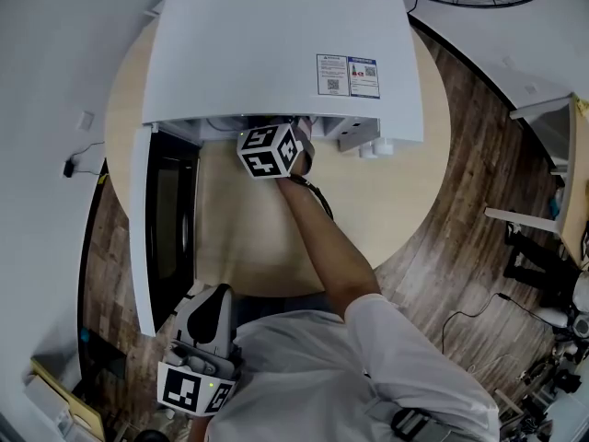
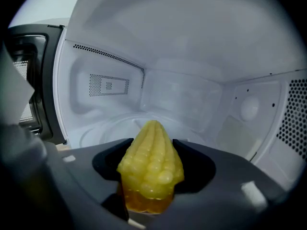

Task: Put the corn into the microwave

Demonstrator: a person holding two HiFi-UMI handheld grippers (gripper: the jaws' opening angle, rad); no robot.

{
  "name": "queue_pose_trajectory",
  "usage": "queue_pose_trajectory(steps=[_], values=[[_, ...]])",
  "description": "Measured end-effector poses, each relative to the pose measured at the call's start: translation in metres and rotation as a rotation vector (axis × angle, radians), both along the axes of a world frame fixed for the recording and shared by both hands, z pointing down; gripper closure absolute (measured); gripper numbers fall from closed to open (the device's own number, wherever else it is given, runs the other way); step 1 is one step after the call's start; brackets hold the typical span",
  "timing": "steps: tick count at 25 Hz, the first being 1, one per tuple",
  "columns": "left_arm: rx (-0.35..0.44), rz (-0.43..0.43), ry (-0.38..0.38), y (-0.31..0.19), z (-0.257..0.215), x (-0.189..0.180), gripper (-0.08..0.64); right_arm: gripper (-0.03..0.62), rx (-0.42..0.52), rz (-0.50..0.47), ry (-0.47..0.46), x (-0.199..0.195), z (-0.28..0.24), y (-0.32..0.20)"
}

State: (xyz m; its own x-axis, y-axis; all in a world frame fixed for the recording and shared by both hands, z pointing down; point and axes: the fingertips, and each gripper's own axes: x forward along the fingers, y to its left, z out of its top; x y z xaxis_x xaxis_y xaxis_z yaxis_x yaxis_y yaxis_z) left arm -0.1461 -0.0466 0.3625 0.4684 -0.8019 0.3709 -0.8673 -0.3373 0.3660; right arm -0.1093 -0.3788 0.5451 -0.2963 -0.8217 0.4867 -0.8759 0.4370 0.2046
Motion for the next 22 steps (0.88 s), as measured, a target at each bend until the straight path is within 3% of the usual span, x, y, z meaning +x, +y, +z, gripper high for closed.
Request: queue_pose_trajectory(steps=[9,22], values=[[0.004,0.009,-0.003,-0.0005,-0.0009,-0.0007,0.561,0.324,-0.004,-0.012,0.064,-0.0009,0.0043,0.0002],[0.005,0.001,-0.002,0.0007,0.0000,0.0006,0.561,0.308,-0.031,-0.005,0.031,0.0035,0.0059,-0.0002]])
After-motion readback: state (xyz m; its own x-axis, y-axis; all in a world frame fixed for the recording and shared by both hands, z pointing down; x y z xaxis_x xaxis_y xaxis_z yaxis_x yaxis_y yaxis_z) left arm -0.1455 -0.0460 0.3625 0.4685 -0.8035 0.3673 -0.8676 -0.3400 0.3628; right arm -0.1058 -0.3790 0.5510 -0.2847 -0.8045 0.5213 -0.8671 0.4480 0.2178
